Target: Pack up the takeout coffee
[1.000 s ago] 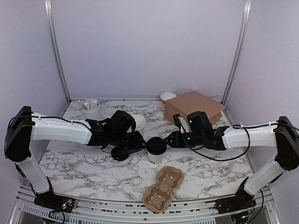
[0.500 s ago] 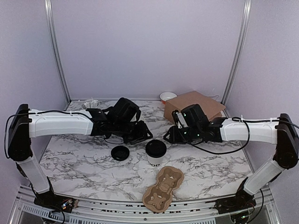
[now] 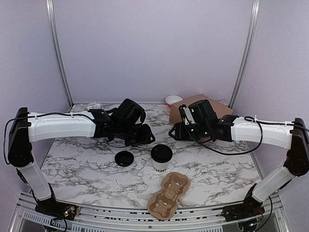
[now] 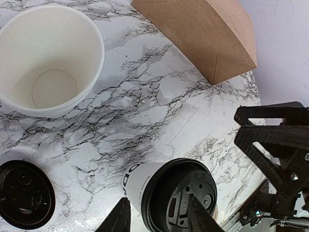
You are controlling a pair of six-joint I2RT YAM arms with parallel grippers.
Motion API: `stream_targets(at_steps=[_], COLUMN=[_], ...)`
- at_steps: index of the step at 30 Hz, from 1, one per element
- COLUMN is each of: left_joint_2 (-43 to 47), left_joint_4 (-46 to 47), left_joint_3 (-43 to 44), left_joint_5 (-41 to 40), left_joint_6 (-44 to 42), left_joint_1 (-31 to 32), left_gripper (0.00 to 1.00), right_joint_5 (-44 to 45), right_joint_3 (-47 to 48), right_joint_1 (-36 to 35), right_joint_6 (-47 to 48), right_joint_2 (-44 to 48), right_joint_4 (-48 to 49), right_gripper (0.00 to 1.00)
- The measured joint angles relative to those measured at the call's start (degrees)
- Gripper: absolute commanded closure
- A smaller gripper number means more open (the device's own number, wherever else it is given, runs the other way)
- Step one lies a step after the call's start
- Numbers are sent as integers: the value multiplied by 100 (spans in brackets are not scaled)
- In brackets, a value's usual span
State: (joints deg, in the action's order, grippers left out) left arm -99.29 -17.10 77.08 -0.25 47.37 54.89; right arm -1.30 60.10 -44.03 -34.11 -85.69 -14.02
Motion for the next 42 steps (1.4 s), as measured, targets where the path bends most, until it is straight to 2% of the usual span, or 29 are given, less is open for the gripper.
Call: stream_targets(at_steps=[10,16,20,25,32,37,42], left_joint_2=[243,472,570,734,1040,1268,1471], left_joint_4=[-275,-282,-289,-295,-289,-280,-267], left_joint_3=[0,-2,-7,-28,-168,-332,-439], left_joint_5=[-332,-452,-507,-584,-693,-772,-826], left_joint_6=[-420,-542,-634,-710,-813,-859,-885], left_joint_1=[127,129,129,131,131,131,131], left_gripper=[52,49,47,38,18,1,1], right_joint_5=[251,407,439,286,-367,-1082,-1856], right_joint_3=[17,17,13,-188,-651,-1104,-1401], right_joint_1=[354,713,951,1515,2721,3834,4693], right_joint_6=[369,577,643,654,601,396,13], right_joint_2=[479,769,981,1266,1403,1397,1005], right_joint_4=[-190,-439,-549,-568,-356,195,999], right_gripper=[30,21,20,19,18,19,23])
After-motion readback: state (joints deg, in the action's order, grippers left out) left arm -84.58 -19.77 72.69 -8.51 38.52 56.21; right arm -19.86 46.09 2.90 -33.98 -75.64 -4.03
